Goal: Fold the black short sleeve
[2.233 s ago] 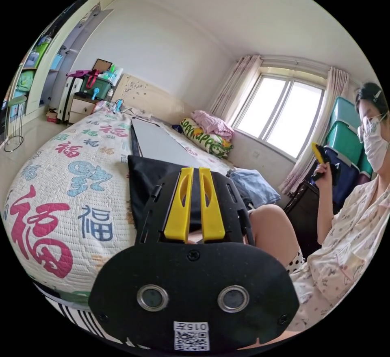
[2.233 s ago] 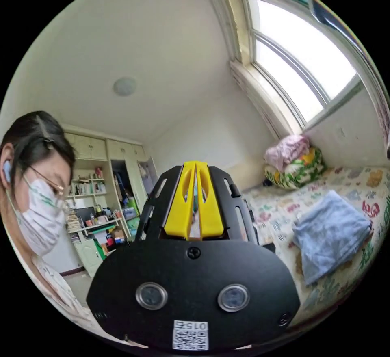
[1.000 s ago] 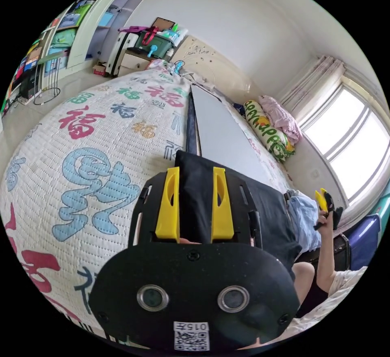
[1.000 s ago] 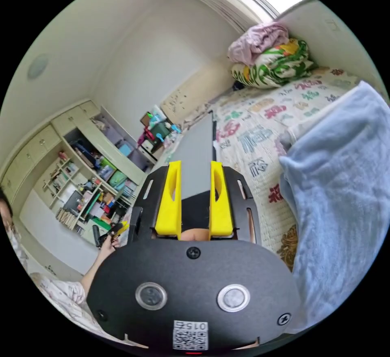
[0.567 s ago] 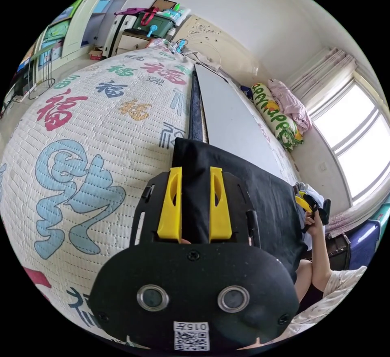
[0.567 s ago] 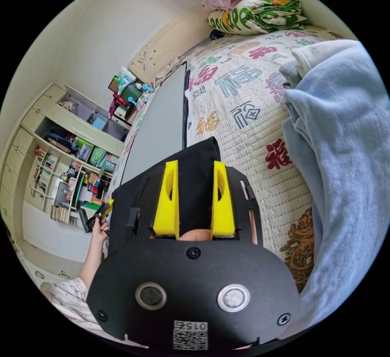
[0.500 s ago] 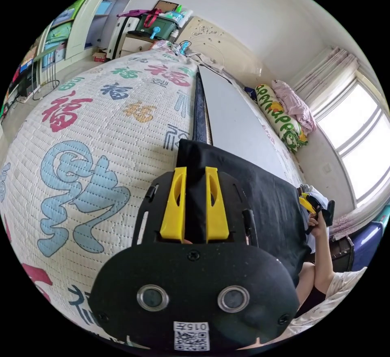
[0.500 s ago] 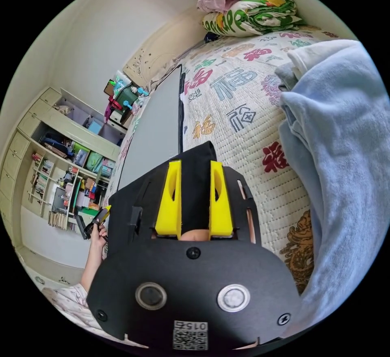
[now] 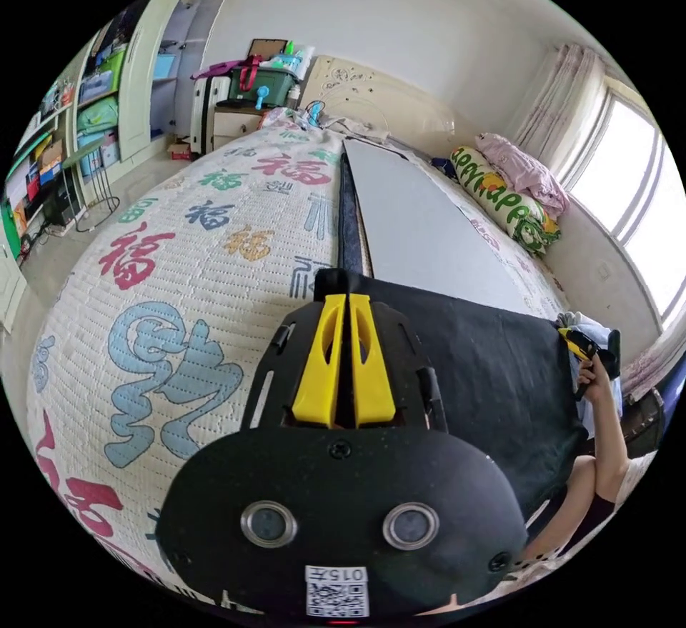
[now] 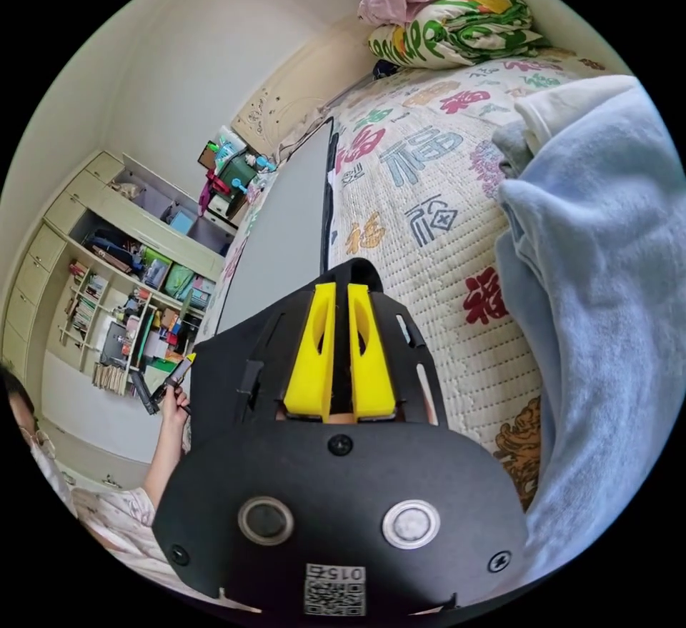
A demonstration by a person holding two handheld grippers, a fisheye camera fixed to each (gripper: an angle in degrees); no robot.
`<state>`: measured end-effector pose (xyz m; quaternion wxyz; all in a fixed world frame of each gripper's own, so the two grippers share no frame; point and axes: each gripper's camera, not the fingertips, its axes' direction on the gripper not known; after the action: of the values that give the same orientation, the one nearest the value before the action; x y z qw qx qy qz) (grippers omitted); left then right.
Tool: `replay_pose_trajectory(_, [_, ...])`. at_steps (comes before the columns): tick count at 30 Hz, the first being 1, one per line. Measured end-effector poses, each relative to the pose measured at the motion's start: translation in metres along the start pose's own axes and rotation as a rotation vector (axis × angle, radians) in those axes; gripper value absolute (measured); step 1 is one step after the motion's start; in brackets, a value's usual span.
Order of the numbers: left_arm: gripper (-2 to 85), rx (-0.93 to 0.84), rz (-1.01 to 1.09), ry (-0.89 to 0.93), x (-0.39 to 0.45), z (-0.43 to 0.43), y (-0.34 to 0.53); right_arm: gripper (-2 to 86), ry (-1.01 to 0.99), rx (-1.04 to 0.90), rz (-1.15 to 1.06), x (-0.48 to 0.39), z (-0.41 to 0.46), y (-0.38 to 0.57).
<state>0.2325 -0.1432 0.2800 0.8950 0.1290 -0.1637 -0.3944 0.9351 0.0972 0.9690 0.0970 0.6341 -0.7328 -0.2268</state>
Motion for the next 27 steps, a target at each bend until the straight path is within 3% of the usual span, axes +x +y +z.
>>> replay_pose_trajectory(5, [0.1,0.088,0.057,-0.067,0.023,-0.026,-0.011,3.6,0.192,0.065,-0.149,-0.041,0.016,-0.005])
replay_pose_trajectory(10, [0.1,0.107,0.101,-0.146,0.038,-0.031,-0.018,3.3,0.17,0.123,-0.063,-0.037,0.038,-0.014])
replay_pose_trajectory(13, [0.2,0.073,0.132,-0.195,0.038,-0.023,-0.022,2.2,0.289,0.14,-0.097,-0.037,0.059,-0.011])
replay_pose_trajectory(27, [4.7,-0.035,0.073,-0.151,0.001,-0.024,-0.063,2.5,0.41,-0.003,-0.167,-0.033,0.116,-0.002])
